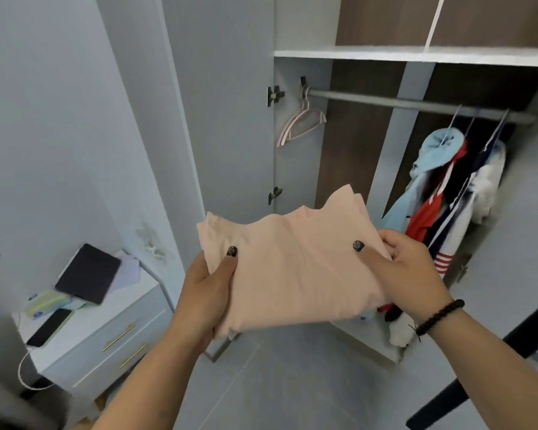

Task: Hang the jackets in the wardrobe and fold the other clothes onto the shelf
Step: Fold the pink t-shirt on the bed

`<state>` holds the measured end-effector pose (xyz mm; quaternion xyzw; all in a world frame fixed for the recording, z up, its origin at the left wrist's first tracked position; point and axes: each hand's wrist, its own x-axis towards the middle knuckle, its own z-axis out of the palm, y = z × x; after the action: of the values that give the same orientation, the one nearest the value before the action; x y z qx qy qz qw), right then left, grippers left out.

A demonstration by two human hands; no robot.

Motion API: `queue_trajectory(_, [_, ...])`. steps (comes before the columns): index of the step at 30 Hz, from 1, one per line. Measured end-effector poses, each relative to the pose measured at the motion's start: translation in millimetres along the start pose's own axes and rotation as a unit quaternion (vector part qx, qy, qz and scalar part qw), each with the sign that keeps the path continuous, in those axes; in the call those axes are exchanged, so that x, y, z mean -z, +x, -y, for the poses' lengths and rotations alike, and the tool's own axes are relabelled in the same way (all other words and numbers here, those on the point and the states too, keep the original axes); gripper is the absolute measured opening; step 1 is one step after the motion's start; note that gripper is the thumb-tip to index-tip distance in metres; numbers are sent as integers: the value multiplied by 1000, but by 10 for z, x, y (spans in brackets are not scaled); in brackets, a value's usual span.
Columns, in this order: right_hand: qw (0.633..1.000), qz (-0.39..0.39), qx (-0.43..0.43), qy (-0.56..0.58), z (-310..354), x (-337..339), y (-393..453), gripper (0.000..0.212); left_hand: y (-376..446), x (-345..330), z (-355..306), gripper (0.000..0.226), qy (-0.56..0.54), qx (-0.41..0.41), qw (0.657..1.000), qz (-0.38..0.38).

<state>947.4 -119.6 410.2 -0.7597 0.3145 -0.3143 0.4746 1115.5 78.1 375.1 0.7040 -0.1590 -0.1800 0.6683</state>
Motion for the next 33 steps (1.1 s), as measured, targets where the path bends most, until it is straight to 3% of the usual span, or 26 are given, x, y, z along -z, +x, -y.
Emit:
queue_trajectory(10, [992, -53, 63, -100, 556, 338, 1183, 6, 1011, -535, -762, 10, -17, -71, 997, 6])
queue_trajectory(24, [954, -121, 153, -227, 1538, 580, 3963, 20, 3488, -1309, -2211, 15, 27, -202, 975, 86])
queue_trajectory(29, [892, -98, 205, -390, 1906, 642, 4804, 20, 4103, -1581, -2564, 21, 23, -175, 979, 104])
queue_trajectory(33, [820, -83, 198, -531, 1980, 604, 5558, 29, 4567, -1851, -2731, 23, 12, -171, 981, 89])
